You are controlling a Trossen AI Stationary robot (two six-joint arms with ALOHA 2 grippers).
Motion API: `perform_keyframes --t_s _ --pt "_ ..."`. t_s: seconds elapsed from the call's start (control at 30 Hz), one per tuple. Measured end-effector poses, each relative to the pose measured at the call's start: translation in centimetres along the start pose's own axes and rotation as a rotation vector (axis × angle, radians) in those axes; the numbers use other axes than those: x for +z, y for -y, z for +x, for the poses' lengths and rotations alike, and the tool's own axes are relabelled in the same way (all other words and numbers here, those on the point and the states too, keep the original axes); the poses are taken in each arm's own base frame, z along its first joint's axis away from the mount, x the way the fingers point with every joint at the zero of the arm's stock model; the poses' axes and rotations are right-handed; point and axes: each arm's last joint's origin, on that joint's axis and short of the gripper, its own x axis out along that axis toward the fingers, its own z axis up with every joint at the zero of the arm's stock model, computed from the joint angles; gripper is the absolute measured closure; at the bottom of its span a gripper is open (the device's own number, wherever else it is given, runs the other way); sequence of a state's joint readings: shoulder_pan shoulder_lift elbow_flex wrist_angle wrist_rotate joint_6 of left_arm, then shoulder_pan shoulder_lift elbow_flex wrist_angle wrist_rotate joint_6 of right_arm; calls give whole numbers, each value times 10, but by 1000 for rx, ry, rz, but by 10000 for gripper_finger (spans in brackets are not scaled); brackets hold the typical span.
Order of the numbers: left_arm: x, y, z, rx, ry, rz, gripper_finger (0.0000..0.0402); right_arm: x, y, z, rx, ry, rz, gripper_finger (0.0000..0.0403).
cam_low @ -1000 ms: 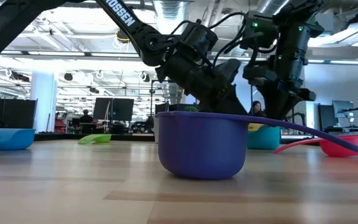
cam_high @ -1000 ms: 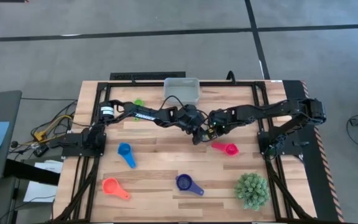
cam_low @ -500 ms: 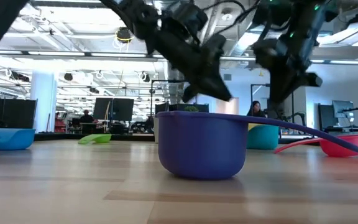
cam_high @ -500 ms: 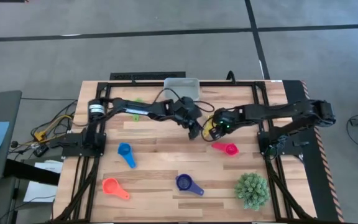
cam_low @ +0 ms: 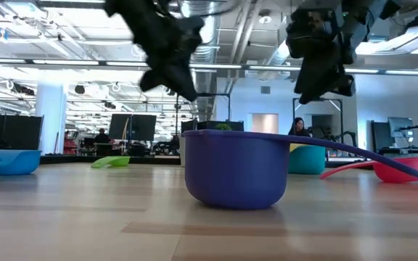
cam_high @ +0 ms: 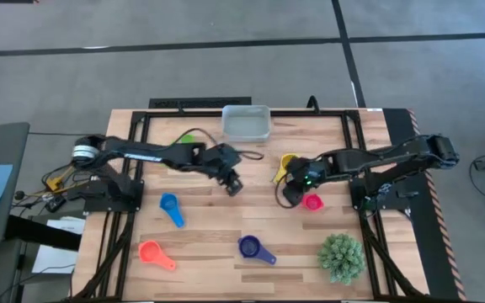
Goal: Nest measuring cups in basket
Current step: Stack the purple measuring cup on top of the yellow measuring cup
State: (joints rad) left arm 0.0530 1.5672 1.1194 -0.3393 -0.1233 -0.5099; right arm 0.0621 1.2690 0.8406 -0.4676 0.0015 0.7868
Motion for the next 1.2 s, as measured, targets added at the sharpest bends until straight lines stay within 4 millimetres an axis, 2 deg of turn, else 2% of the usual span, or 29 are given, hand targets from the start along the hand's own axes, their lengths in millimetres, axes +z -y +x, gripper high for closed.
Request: perform_keyframes --t_s 0.2,0.33,0.53,0.67,0.8,0.93,1.2 --pt "-34 -2 -42 32 85 -72 401 -5 -29 14 41 -31 -45 226" --pt "-54 -3 -64 60 117 -93 388 -6 -58 31 61 -49 -127 211" --pt "-90 6 -91 4 46 -73 324 -12 -102 62 76 -96 -197 200" --pt "-112 13 -103 -6 9 -20 281 -19 -120 85 45 -146 -253 200" --pt "-124 22 -111 -14 10 24 252 -20 -129 106 11 -176 -279 204" --pt "-135 28 -118 -35 -11 50 242 -21 -133 124 -34 -214 -296 207" --pt "-159 35 -133 -13 4 80 243 -21 -137 133 -88 -234 -341 218"
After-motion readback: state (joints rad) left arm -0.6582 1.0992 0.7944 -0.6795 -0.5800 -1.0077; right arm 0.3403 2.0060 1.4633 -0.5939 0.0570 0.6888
